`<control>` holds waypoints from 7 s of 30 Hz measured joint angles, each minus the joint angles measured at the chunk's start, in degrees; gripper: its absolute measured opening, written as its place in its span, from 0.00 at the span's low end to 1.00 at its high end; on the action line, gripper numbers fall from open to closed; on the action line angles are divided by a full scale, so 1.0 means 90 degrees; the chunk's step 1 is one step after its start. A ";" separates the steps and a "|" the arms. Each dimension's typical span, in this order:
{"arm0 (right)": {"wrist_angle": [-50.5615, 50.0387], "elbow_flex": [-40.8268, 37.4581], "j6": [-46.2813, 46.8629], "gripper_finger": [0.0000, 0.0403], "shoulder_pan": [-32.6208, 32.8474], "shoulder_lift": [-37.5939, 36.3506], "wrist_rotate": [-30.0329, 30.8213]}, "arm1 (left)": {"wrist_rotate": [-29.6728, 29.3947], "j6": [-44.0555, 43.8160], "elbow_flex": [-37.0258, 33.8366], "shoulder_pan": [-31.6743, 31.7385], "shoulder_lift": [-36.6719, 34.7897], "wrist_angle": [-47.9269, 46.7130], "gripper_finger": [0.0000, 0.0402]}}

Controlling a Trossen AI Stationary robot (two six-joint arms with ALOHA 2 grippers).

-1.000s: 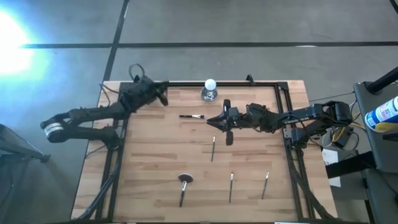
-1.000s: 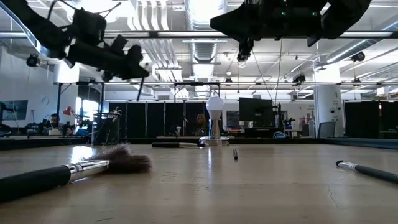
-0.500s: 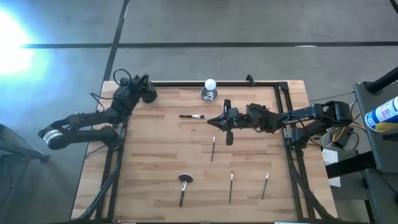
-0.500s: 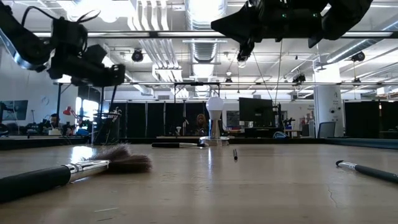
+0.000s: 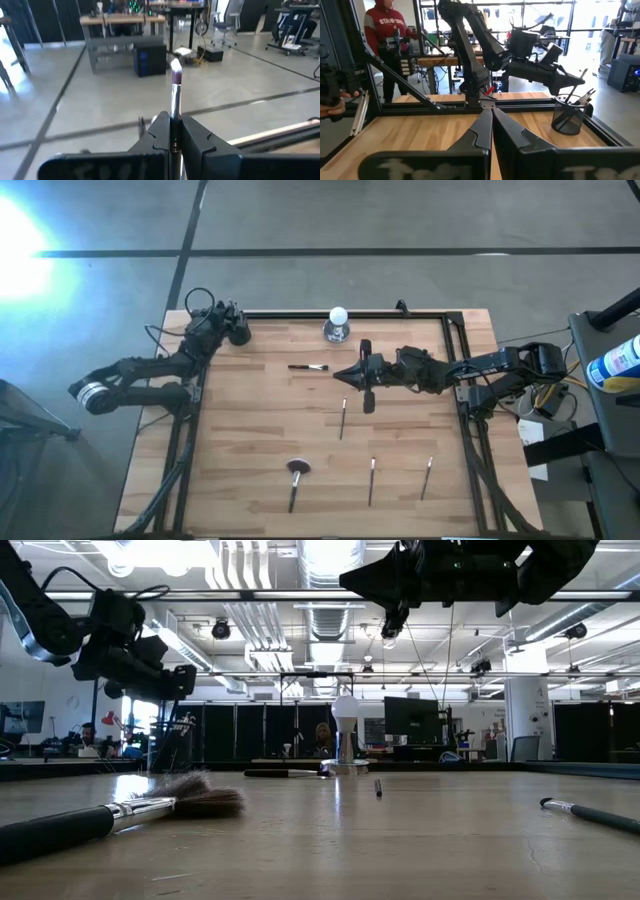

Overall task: Put items in baskets/containers
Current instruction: Put the black eyeshadow brush into the black brush holder

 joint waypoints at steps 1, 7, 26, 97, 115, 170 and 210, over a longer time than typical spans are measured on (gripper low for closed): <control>0.0002 0.0000 0.0003 0.02 0.0000 0.0000 0.0000 | 0.0002 -0.0114 0.0043 0.0000 0.0032 -0.0138 0.06; 0.0002 0.0000 0.0024 0.02 0.0000 0.0000 0.0038 | 0.0005 -0.0396 0.0280 -0.0002 0.0119 -0.0922 0.05; -0.0825 0.0050 0.0340 0.02 0.0000 0.0000 0.0553 | 0.1173 -0.0744 0.0624 -0.0127 -0.0349 -0.1803 0.22; -0.9581 0.3762 1.1033 0.03 0.3714 0.3443 0.1667 | 0.1649 -0.1363 -0.0723 -0.4262 0.0117 0.1327 0.01; -0.6532 0.2135 0.4834 0.02 0.2195 0.0952 0.3417 | 0.1741 -0.1349 -0.0705 -0.4255 0.0102 0.1197 0.01; 0.2086 -0.0703 0.0990 0.02 0.0147 0.0180 -0.0201 | 0.1709 -0.0875 0.3731 -0.6006 0.3143 0.0692 0.08; 0.1539 -0.1052 0.0664 0.02 0.0153 0.0175 0.0991 | -0.0742 0.0295 0.1304 -0.2019 -0.1744 -0.2651 0.02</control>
